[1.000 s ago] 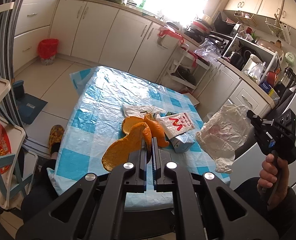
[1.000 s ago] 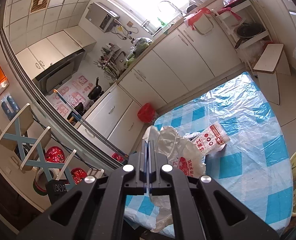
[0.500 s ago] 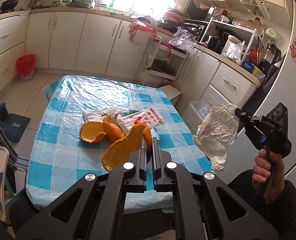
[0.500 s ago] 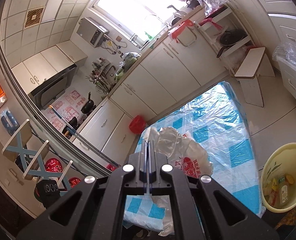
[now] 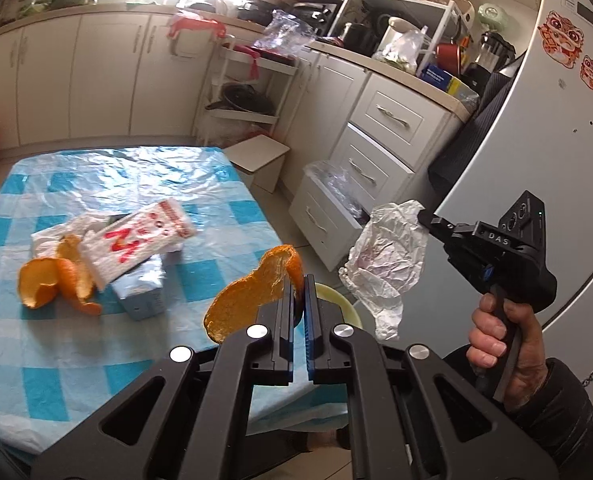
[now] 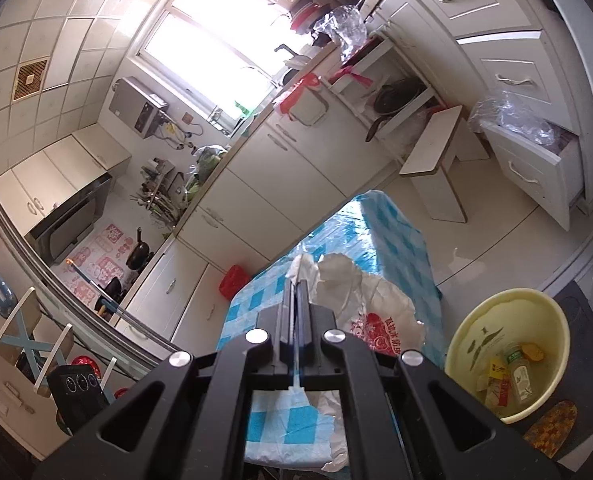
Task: Collect trash
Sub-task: 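Drop the orange peel and plastic bag into the yellow bucket with both tools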
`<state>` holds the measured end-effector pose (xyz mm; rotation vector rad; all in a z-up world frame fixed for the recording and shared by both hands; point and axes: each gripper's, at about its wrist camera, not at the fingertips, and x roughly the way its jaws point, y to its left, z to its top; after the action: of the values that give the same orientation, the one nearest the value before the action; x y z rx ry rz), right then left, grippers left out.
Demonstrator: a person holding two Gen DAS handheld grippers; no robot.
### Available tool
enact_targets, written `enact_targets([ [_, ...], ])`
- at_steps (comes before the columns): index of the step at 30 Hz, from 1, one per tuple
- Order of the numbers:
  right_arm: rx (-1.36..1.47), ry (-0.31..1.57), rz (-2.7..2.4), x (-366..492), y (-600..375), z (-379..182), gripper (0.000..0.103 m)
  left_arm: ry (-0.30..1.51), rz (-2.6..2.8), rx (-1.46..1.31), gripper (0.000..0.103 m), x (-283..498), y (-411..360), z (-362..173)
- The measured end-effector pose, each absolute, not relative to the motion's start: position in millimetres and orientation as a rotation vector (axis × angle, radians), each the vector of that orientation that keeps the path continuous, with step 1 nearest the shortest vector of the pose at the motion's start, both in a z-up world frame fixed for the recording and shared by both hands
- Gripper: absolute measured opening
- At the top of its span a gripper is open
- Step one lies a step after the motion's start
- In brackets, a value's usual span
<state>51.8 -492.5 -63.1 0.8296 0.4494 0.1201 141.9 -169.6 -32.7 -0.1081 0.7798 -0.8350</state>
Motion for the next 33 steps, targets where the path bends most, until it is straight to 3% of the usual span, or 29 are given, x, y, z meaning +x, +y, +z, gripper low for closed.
enact_targets([
  [14, 0.976, 0.744, -0.120, 71.3, -554.7, -144.1, 0.003, 0.999, -1.005, -0.138, 0.004, 164.8, -336.2, -104.9],
  [15, 0.989, 0.748, -0.139, 71.0, -556.9, -145.9, 0.007, 1.018, -1.001, -0.134, 0.004, 167.2, -344.8, -112.9],
  [16, 1.001, 0.748, -0.155, 69.7, -558.4, -146.9, 0.027, 1.034, -0.994, -0.129, 0.004, 169.6, -352.0, -120.3],
  [18, 1.007, 0.719, -0.185, 65.4, -561.9, -142.5, 0.052, 1.062, -0.974, -0.113, 0.004, 173.6, -364.8, -132.5],
  [22, 0.993, 0.680, -0.199, 60.5, -563.8, -132.4, 0.055, 1.124, -0.932, -0.090, 0.006, 180.1, -383.0, -155.1],
  [27, 1.004, 0.653, -0.192, 58.5, -565.4, -129.2, 0.056, 1.138, -0.908, -0.080, 0.039, 181.5, -388.4, -159.8],
  [33, 0.983, 0.630, -0.198, 58.7, -563.2, -123.9, 0.059, 1.146, -0.923, -0.082, 0.058, 184.8, -385.5, -155.7],
])
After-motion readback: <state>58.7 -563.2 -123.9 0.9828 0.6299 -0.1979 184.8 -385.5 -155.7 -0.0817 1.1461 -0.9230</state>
